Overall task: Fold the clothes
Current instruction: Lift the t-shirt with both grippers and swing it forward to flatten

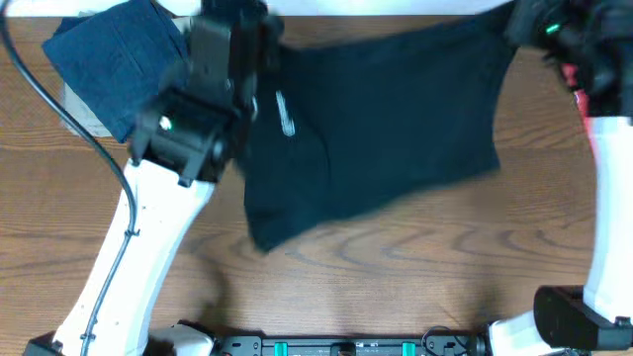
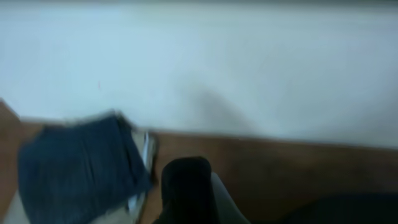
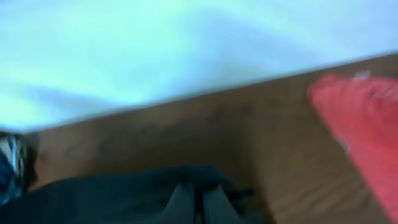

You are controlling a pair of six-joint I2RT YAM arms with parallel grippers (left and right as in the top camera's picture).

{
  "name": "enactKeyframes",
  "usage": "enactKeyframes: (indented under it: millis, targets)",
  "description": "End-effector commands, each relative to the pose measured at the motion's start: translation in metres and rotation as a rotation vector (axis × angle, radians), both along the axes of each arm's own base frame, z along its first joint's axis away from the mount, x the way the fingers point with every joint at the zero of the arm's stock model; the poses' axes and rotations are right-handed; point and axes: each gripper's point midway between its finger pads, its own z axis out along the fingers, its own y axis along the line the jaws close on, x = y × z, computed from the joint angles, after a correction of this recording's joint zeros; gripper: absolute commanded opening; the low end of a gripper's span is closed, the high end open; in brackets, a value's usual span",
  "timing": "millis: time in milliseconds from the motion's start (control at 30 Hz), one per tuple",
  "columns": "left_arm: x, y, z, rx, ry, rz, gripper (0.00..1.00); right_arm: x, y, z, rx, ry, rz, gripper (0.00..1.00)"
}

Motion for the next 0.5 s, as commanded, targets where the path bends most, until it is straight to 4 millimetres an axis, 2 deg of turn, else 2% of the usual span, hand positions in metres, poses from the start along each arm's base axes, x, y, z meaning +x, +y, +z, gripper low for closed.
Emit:
enactKeyframes:
  millis: [0,67,100,167,200,300,400,433,467]
  targets:
    - [-0.045,0.037,0.117,-0.015,-0.261,0.035,0.06,-0.057,-0.046,0.105,-0.068,-0.262,-0.098,0.01]
    - [-0.056,0.043,0.132,-0.027,-0.285,0.024,0.06,-0.072,-0.061,0.116,-0.075,-0.277,-0.125,0.01]
    - [-0.057,0.043,0.132,-0.027,-0.278,0.004,0.06,-0.076,-0.066,0.114,-0.071,-0.267,-0.128,0.01]
    - [-0.052,0.037,0.120,-0.025,-0.234,-0.052,0.06,-0.077,-0.069,0.102,-0.050,-0.220,-0.117,0.01]
    - [-0.046,0.031,0.107,-0.022,-0.192,-0.093,0.07,-0.075,-0.068,0.091,-0.038,-0.183,-0.101,0.01]
    - [-0.021,0.014,0.054,-0.019,-0.029,-0.171,0.07,-0.061,-0.064,0.047,-0.009,-0.037,-0.064,0.01]
    - [0.008,0.002,-0.026,-0.030,0.210,-0.189,0.07,-0.046,-0.061,-0.017,0.032,0.165,-0.047,0.01]
    - [0.016,-0.003,-0.058,-0.035,0.304,-0.193,0.06,-0.041,-0.058,-0.045,0.051,0.248,-0.040,0.01]
    - [0.021,-0.008,-0.087,-0.038,0.387,-0.204,0.06,-0.038,-0.056,-0.062,0.064,0.296,-0.029,0.01]
